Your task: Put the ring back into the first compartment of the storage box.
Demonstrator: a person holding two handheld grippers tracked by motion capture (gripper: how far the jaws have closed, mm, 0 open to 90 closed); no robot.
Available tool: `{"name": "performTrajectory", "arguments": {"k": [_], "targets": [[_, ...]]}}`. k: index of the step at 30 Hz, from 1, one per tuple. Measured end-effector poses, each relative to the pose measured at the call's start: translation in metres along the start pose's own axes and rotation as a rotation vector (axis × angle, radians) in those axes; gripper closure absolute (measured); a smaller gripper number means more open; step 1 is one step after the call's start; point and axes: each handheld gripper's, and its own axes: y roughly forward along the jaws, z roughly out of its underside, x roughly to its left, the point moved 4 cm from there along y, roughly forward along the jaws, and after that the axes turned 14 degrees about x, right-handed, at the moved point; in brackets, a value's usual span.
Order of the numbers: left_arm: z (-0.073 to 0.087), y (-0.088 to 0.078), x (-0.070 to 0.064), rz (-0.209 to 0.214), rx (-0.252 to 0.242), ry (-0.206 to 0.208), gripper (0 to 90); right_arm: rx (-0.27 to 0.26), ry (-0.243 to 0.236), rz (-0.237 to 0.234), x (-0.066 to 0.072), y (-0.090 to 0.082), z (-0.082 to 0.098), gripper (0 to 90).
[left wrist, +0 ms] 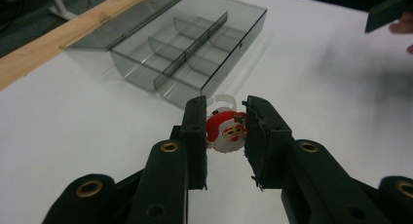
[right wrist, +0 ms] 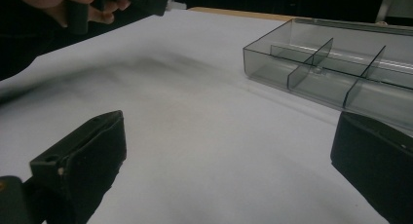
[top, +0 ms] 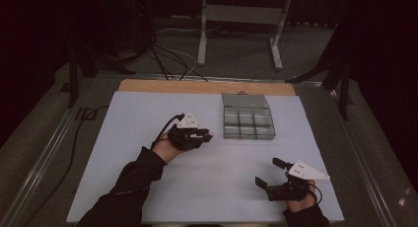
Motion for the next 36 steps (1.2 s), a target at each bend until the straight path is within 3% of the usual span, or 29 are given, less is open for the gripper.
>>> {"name": "performTrajectory", "arguments": {"k": [22,36], "targets": [[-0.029,0.031,0.025,0.007,-0.024,-0.055,72.2,-0.008,0.007,-0.003,0.000,-0.002,0.000,0.0],[-0.047,0.048,0.030,0.015,-0.025,-0.051,72.2,-0.010,0.008,-0.005,-0.001,-0.002,0.001,0.0]]}}
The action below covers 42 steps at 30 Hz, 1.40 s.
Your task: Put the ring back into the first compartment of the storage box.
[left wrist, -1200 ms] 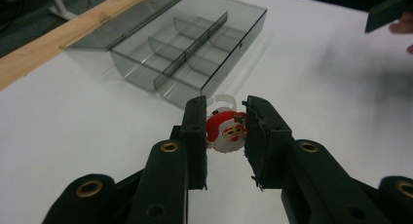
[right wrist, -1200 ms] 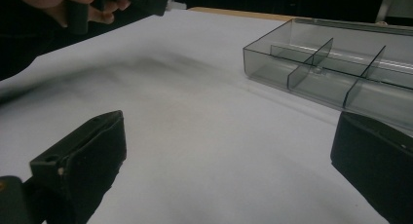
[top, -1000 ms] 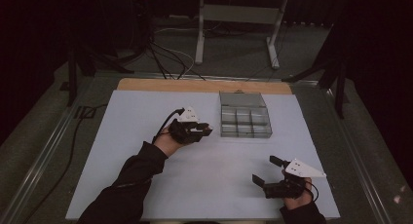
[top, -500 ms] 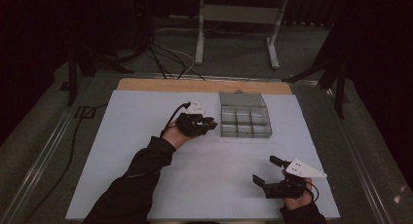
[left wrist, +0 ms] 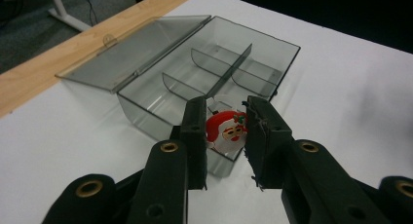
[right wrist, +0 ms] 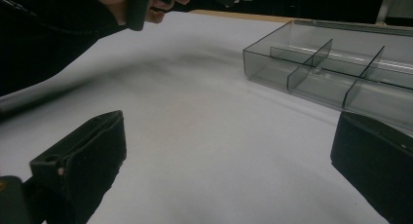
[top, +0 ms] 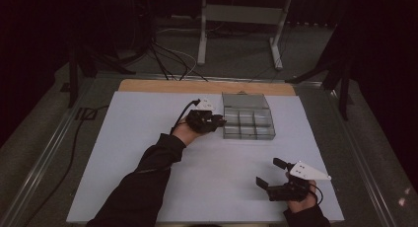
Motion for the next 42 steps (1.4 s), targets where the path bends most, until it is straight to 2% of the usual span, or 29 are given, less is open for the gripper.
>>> {"name": "performTrajectory", "arguments": {"k": [14,15,25,42], "targets": [[-0.013,0.022,0.007,0.016,0.013,-0.015,72.1,-0.002,0.002,-0.005,0.000,-0.001,0.000,0.0],[-0.015,0.024,0.008,0.026,0.008,-0.032,72.1,-0.002,0.003,-0.006,0.000,-0.001,0.000,0.0],[-0.021,0.039,0.012,0.038,0.012,-0.058,72.1,-0.008,0.005,-0.007,0.000,-0.002,0.000,0.0],[-0.024,0.067,0.022,0.003,0.055,-0.076,72.0,-0.013,0.002,-0.015,0.001,-0.003,-0.002,0.0]]}}
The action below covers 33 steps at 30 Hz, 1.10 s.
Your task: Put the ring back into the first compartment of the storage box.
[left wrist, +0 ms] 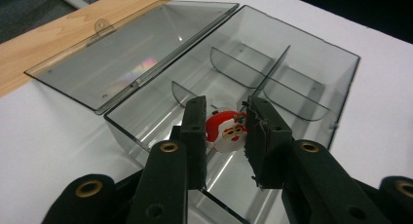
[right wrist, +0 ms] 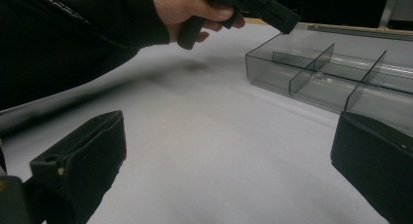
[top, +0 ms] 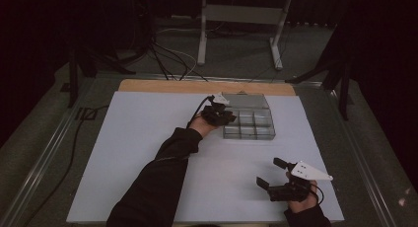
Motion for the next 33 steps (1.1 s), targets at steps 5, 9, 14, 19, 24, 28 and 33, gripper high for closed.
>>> {"name": "performTrajectory", "arguments": {"k": [5,9,14,19,24,28,33], "targets": [[-0.001,0.009,0.003,-0.010,0.011,-0.004,72.0,0.001,-0.004,-0.002,0.000,0.000,0.000,0.0],[-0.001,0.012,0.005,-0.023,0.010,-0.016,71.9,0.002,-0.002,-0.005,0.000,0.000,0.000,0.0],[-0.003,0.015,0.006,-0.053,0.015,-0.016,71.2,-0.001,-0.003,-0.005,0.000,0.000,0.000,0.0],[-0.006,0.011,0.005,-0.044,-0.003,-0.054,55.1,-0.004,-0.004,-0.004,0.000,-0.001,-0.001,0.0],[-0.008,0.008,0.003,-0.042,-0.001,-0.063,41.3,-0.002,-0.005,-0.005,0.001,0.000,0.000,0.0],[-0.010,0.000,0.000,-0.033,-0.007,-0.072,30.1,0.000,-0.004,-0.005,0.001,0.000,0.000,0.0],[-0.009,-0.007,-0.004,-0.033,-0.010,-0.073,17.9,0.001,-0.005,-0.006,0.001,0.001,0.000,0.0]]}}
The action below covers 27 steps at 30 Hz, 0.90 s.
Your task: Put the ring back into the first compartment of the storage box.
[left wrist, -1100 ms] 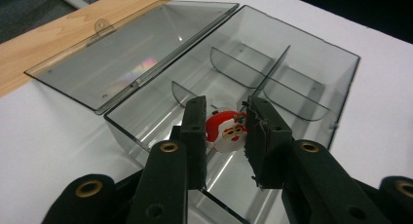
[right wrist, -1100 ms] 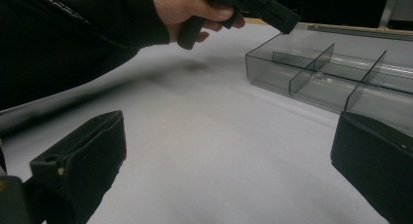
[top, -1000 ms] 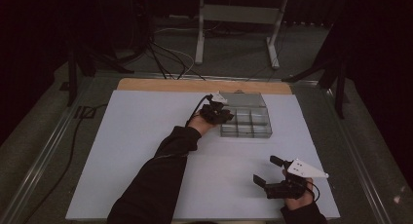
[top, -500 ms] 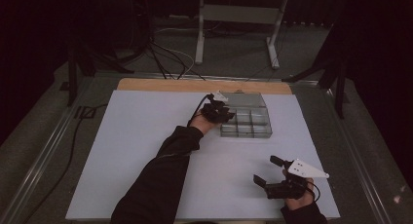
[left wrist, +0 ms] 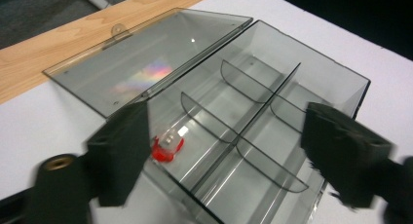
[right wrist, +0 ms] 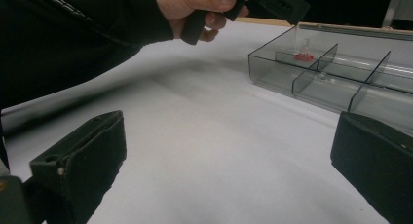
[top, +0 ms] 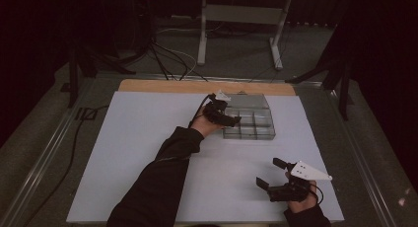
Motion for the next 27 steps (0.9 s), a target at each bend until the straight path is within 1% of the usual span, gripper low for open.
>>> {"name": "performTrajectory", "arguments": {"k": [2,3,4,5,6,8,9,10,11,12,13,14,17,19,20,21,22,25,27], "targets": [[0.002,-0.003,0.000,0.009,0.003,-0.007,16.1,0.001,0.000,0.000,0.000,0.000,0.000,0.0],[0.002,-0.003,0.000,0.009,0.003,-0.007,15.4,0.001,0.000,0.000,0.000,0.000,0.000,0.0],[0.003,-0.005,-0.002,0.013,0.008,0.000,12.8,0.001,0.000,0.001,0.000,0.000,0.000,0.0],[0.004,-0.008,-0.002,0.015,0.003,0.000,12.0,0.002,0.000,0.002,0.000,0.000,0.000,0.0],[0.005,-0.009,-0.003,0.028,0.001,0.000,11.4,0.002,0.001,0.002,0.000,0.000,0.000,0.0],[0.006,-0.012,-0.003,0.047,0.002,-0.003,6.4,0.003,0.001,0.003,0.000,0.000,0.000,0.0],[0.008,-0.013,-0.003,0.071,0.006,0.001,5.2,0.004,0.002,0.003,0.000,0.001,0.000,0.0],[0.009,-0.014,-0.004,0.079,0.010,0.001,2.1,0.004,0.002,0.003,0.000,0.001,0.000,0.0],[0.009,-0.014,-0.004,0.079,0.010,0.001,1.9,0.004,0.002,0.003,0.000,0.001,0.000,0.0],[0.011,-0.017,-0.004,0.093,0.004,0.012,1.7,0.004,0.002,0.003,0.000,0.001,0.000,0.0],[0.011,-0.017,-0.004,0.093,0.004,0.012,1.3,0.004,0.002,0.003,0.000,0.001,0.000,0.0],[0.014,-0.021,-0.004,0.111,0.000,0.019,1.2,0.005,-0.001,0.005,0.000,0.001,0.000,0.0],[0.017,-0.023,-0.003,0.121,0.003,0.022,0.5,0.003,-0.005,0.008,0.000,0.000,0.000,0.0],[0.021,-0.029,-0.003,0.147,0.008,0.051,0.5,0.003,-0.001,0.008,0.000,0.000,0.000,0.0],[0.022,-0.031,-0.003,0.168,0.002,0.054,0.5,0.003,-0.003,0.008,0.000,0.000,0.000,0.0],[0.022,-0.031,-0.003,0.168,0.002,0.054,0.5,0.003,-0.003,0.008,0.000,0.000,0.000,0.0],[0.024,-0.037,-0.002,0.180,-0.017,0.052,0.5,0.005,-0.006,0.007,0.000,0.000,0.000,0.0],[0.027,-0.047,-0.001,0.184,-0.029,0.060,0.5,0.003,-0.006,0.009,0.000,0.000,0.000,0.0],[0.029,-0.049,0.000,0.183,-0.031,0.065,0.5,0.004,-0.004,0.010,0.000,0.000,0.000,0.0]]}}
